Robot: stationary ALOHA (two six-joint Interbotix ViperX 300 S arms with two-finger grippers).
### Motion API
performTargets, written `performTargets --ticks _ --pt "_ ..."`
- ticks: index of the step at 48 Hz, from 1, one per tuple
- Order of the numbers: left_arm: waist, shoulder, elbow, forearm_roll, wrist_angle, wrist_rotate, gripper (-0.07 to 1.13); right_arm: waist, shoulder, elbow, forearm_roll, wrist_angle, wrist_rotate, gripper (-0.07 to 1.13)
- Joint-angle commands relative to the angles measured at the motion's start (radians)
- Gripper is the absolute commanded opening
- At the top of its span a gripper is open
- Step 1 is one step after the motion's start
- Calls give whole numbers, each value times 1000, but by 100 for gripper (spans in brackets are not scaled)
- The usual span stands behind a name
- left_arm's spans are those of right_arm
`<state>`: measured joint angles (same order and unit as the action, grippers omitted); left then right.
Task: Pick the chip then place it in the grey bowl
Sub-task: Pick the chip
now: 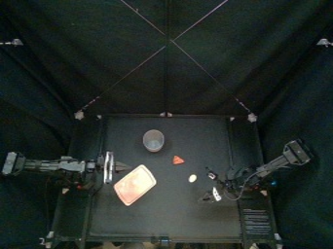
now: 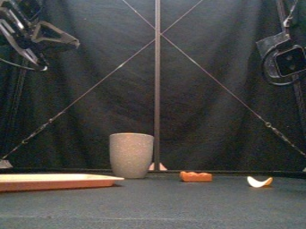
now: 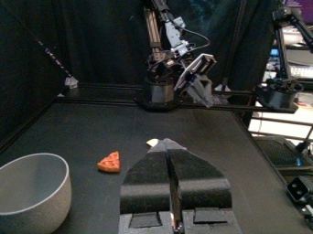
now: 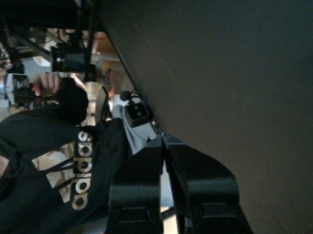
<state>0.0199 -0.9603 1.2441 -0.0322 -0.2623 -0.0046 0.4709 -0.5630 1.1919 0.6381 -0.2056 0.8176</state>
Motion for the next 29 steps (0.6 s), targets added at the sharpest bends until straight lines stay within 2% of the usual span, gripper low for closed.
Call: performTargets --ticks 1,9,16,21,29 --pt "8 6 -3 -3 -3 -3 2 0 25 -37 26 21 0 11" --pt "9 5 15 -32 -2 -2 2 -80 46 -32 15 14 -8 12" --pt "15 5 23 -54 -2 3 2 -253 54 -3 -41 9 -12 12" --pt "20 5 26 -57 0 0 2 -379 41 9 -166 2 -17 12" --pt "21 5 31 -72 2 -2 2 -537 11 -12 -482 -77 -14 12"
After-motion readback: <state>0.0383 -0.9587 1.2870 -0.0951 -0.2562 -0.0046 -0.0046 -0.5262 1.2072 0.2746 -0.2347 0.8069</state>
